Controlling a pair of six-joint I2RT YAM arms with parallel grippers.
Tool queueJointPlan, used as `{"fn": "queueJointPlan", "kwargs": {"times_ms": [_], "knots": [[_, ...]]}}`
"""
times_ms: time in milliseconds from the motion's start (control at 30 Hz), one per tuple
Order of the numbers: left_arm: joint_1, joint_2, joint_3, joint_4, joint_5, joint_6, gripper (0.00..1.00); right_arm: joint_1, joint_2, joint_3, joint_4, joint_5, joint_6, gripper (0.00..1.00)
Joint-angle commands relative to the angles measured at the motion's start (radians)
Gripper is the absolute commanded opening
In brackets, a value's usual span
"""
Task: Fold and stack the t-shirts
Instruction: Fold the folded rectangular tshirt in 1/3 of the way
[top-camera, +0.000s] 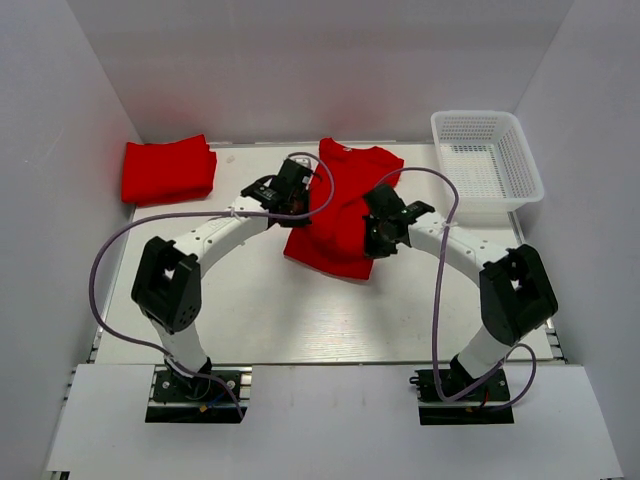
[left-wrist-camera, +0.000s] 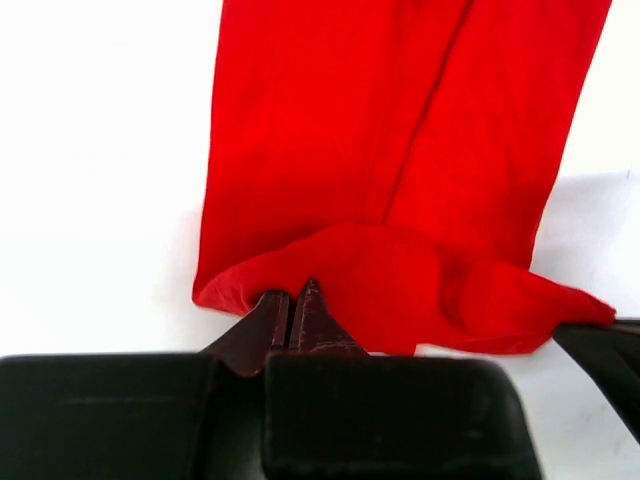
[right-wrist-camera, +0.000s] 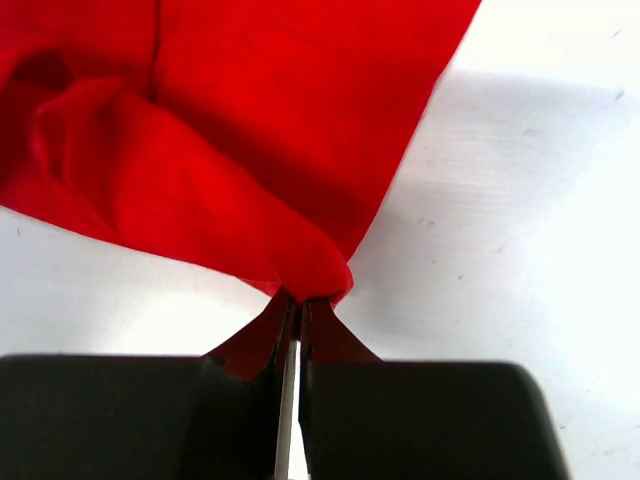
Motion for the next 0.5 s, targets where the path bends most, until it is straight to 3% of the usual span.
{"fn": "queueJointPlan", "kwargs": {"times_ms": [0, 467], "knots": [[0.018, 0.029, 0.076, 0.033, -0.030, 0.044, 0.00, -0.032, 0.011, 0.065, 0.005, 0.003, -0.040, 0.00], [0.078, 0.152, 0.188, 0.131, 0.002, 0.113, 0.00, -0.136, 0.109, 0.169, 0.037, -0.055, -0.117, 0.00]]}}
